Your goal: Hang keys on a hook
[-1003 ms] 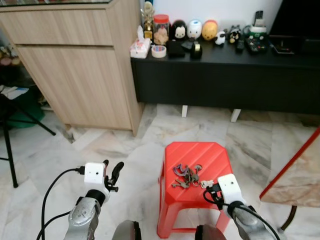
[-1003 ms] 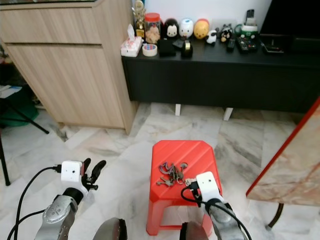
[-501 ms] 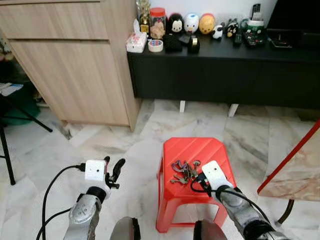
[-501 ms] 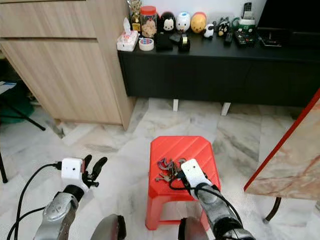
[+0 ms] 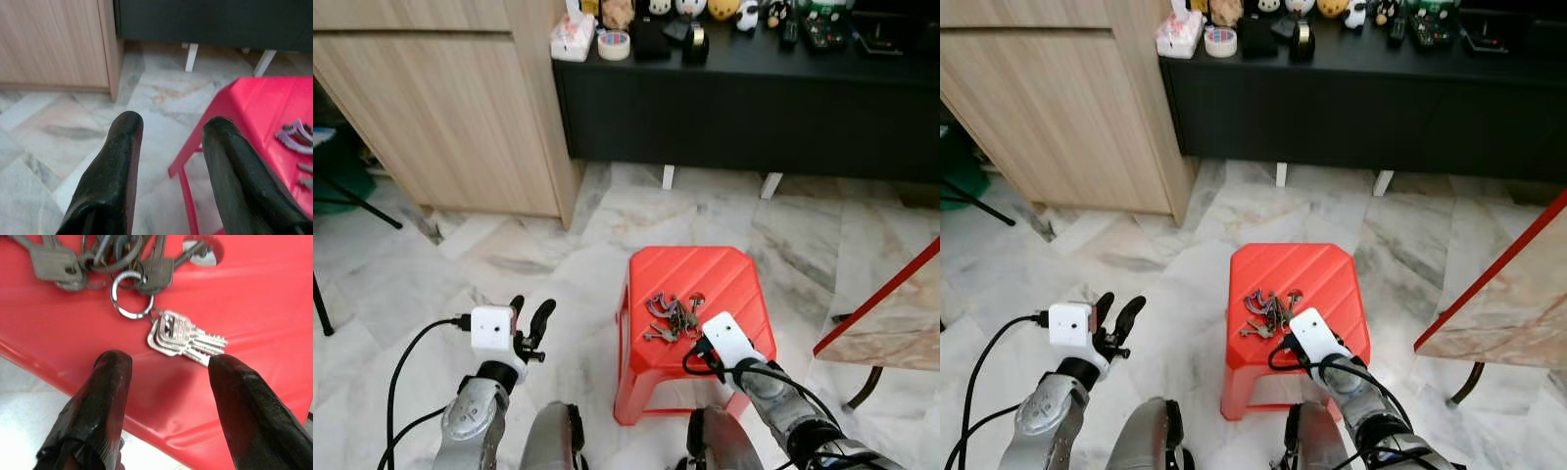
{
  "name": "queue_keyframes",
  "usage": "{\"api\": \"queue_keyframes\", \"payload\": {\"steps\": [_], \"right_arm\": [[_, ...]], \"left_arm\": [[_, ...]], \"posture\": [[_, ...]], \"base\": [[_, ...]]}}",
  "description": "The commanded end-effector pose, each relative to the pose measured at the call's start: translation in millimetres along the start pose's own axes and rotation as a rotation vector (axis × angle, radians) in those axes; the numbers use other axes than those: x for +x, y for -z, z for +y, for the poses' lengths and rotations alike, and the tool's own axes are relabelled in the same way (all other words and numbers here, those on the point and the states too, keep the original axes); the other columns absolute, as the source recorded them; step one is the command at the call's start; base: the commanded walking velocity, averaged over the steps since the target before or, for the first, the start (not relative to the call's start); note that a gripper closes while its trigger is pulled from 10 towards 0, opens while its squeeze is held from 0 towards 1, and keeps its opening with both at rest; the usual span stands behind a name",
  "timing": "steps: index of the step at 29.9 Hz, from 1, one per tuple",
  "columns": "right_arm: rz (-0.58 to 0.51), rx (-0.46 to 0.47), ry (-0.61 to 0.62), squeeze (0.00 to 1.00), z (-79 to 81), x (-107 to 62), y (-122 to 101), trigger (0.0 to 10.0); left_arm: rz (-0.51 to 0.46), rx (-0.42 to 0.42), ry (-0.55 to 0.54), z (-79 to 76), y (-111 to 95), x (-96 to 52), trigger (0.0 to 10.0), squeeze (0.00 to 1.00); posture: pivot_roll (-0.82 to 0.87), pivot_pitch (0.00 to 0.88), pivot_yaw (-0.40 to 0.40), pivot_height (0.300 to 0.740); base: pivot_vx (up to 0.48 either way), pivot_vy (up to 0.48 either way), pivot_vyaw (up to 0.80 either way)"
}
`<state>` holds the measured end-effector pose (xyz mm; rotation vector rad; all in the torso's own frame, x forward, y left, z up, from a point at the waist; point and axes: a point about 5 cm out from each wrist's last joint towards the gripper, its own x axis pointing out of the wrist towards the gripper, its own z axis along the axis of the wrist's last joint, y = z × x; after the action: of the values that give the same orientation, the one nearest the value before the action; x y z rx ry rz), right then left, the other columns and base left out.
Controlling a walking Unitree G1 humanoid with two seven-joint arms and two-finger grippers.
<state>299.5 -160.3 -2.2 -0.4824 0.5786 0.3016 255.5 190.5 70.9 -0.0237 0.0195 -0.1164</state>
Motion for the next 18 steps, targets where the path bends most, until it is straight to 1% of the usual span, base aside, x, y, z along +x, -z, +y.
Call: {"api": "queue_keyframes", "payload": {"steps": [1,6,9,14,18], "right_arm": [[0.017,0.007,-0.008,0.00,2.3,-2.0,8.7,10.0],[-0.055,0.019,0.004,0.00,-4.8,-1.5,-2.4,10.0],[-0.128,0.033,0.013,0.00,-12.0,-0.5,-17.2,10.0],[-0.136,0.020,0.006,0.00,-17.0,1.2,-26.3,10.0],[-0.139,0.006,-0.034,0.00,-12.0,2.7,-30.3,10.0]], "left_arm": [[0.017,0.005,0.004,-1.3,0.5,-6.2,10.0,0.00],[0.023,0.000,0.005,-3.5,-0.9,-12.3,10.0,0.00],[0.030,-0.003,0.005,-4.3,-1.0,-16.4,10.0,0.00],[0.035,-0.006,0.008,-6.5,-3.1,-17.4,10.0,0.00],[0.042,-0.007,0.010,-8.4,-4.5,-21.1,10.0,0.00]], "posture": [[0.10,0.277,-0.030,0.626],[0.10,0.284,-0.034,0.626],[0.10,0.282,-0.036,0.626],[0.10,0.288,-0.039,0.626],[0.11,0.296,-0.043,0.626]], "base": [[0.000,0.000,0.00],[0.000,0.000,0.00],[0.000,0.000,0.00],[0.000,0.000,0.00],[0.000,0.000,0.00]]}}
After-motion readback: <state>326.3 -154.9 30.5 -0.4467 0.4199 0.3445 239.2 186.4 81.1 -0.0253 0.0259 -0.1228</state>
